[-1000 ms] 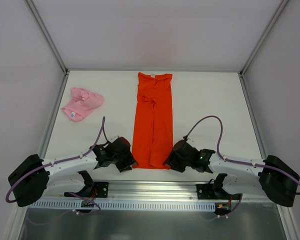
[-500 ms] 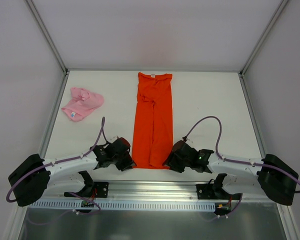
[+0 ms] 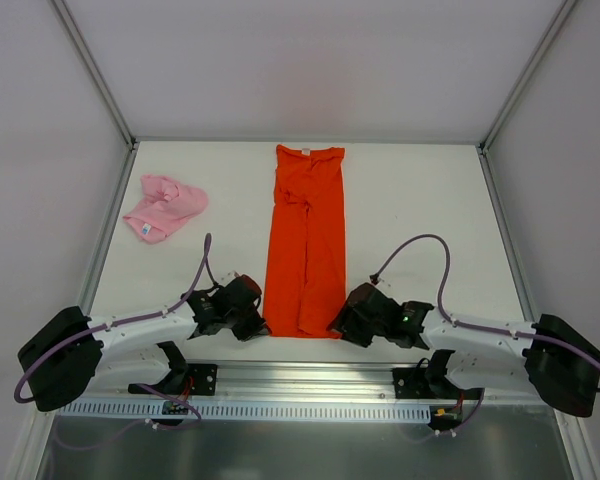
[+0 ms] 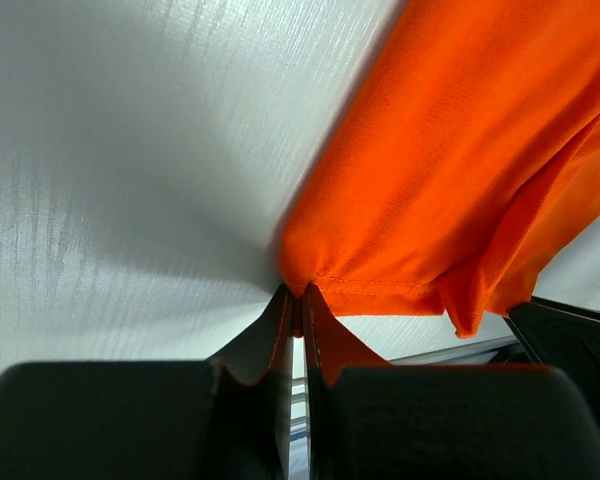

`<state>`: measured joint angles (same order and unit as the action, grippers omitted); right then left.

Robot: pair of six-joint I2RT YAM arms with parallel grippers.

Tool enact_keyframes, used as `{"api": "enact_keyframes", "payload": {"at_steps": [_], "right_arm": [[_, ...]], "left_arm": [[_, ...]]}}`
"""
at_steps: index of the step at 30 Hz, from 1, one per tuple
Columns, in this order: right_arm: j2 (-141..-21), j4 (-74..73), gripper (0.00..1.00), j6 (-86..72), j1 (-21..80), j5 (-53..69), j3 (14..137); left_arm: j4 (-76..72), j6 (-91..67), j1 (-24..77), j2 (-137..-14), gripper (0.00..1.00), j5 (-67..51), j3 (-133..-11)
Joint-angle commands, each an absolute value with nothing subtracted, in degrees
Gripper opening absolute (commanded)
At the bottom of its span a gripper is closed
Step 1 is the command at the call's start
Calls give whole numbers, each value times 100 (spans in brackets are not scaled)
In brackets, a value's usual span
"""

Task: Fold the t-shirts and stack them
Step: Grab the bottom of the folded rectangular tshirt with both arms

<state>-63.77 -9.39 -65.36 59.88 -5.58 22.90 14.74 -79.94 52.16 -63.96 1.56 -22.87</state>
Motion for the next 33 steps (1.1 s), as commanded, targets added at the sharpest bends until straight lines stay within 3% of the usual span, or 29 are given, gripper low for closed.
{"api": "enact_keyframes", "payload": {"at_steps": [1, 12, 14, 15, 17, 18, 33], "right_arm": [[-6259, -1899, 50, -6547, 6003, -1010, 1960], [-6758, -1371, 49, -6390, 6003, -791, 2047], [-6838, -1345, 35, -6390, 5994, -782, 2118], [-6855, -1397, 20, -6390, 6003, -800, 2144], [-6864, -1581, 4, -6381, 5994, -817, 2241], [-6856, -1652, 1, -6390, 6003, -835, 2267], [-6943, -2601, 1, -6126, 6530, -589, 2873]], "left_arm": [[2021, -7875, 5256, -6381, 0, 536, -2109], [1969, -7875, 5256, -6320, 0, 510, -2057], [1995, -7892, 5256, -6267, 0, 510, -2022], [2013, -7901, 5256, -6232, 0, 510, -2013], [2074, -7919, 5256, -6162, 0, 510, -1995], [2092, -7910, 5256, -6118, 0, 518, -1986], [2434, -8270, 6002, -5695, 0, 404, -1925]]}}
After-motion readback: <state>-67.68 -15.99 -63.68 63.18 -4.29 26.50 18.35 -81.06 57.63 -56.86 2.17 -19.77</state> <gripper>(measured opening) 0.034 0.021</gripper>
